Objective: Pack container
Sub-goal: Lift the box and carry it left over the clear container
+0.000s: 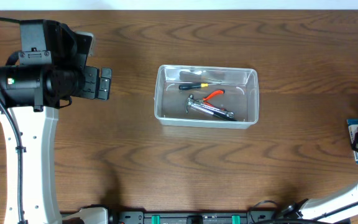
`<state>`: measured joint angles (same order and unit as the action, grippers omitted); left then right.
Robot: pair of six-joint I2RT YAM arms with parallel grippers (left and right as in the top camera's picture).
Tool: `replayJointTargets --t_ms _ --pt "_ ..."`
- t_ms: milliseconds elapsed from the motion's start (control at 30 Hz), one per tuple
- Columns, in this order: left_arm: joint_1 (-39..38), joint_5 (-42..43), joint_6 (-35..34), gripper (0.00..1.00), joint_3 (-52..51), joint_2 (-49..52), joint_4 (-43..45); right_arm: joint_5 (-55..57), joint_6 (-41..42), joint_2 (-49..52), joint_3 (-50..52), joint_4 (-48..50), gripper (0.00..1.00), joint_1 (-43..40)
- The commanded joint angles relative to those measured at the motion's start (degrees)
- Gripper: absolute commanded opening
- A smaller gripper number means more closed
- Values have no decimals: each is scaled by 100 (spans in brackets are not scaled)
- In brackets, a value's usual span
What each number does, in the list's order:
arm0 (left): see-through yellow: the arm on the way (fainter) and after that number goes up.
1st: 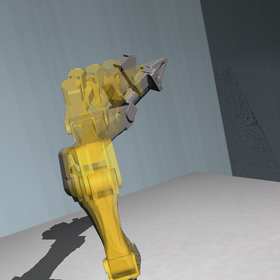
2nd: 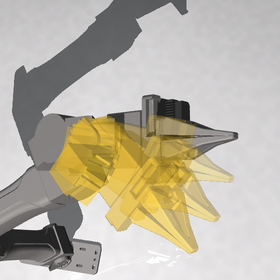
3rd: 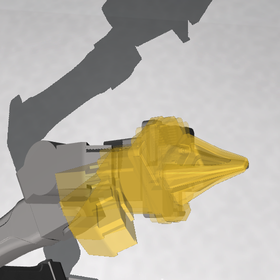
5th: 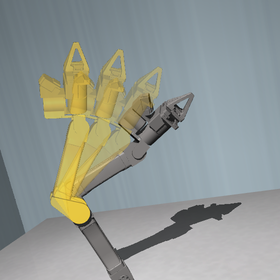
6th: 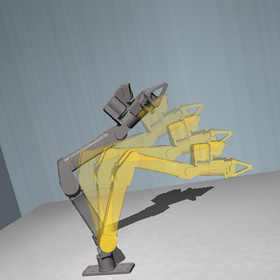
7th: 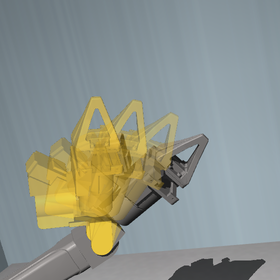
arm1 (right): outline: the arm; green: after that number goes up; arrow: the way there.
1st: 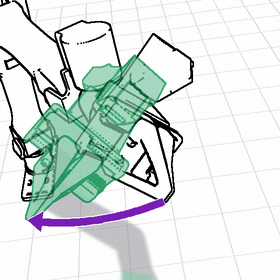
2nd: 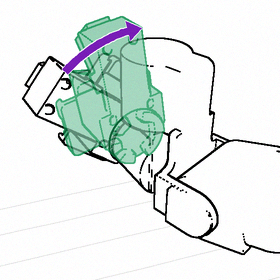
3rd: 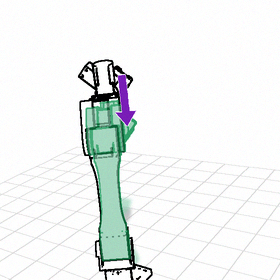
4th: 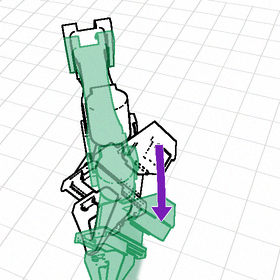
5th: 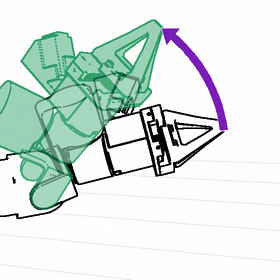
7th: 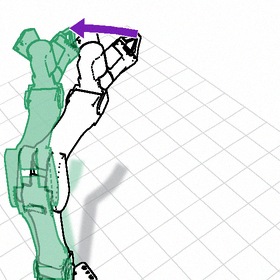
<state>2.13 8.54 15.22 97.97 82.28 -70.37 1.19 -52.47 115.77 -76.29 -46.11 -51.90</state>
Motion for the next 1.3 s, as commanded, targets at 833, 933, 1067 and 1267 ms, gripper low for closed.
replayJointTargets --t_ms 833,933,1067,1267 --pt "-22 -66 -31 98 35 -31 -2 -789 269 221 -3060 -1624 51 1635" --pt "-22 -66 -31 98 35 -31 -2 -787 269 221 -3558 -1873 52 2105" --pt "-22 -66 -31 98 35 -31 -2 -787 267 221 -4127 -2122 52 2817" --pt "-22 -66 -31 98 35 -31 -2 -787 201 221 -4492 -2273 53 3967"
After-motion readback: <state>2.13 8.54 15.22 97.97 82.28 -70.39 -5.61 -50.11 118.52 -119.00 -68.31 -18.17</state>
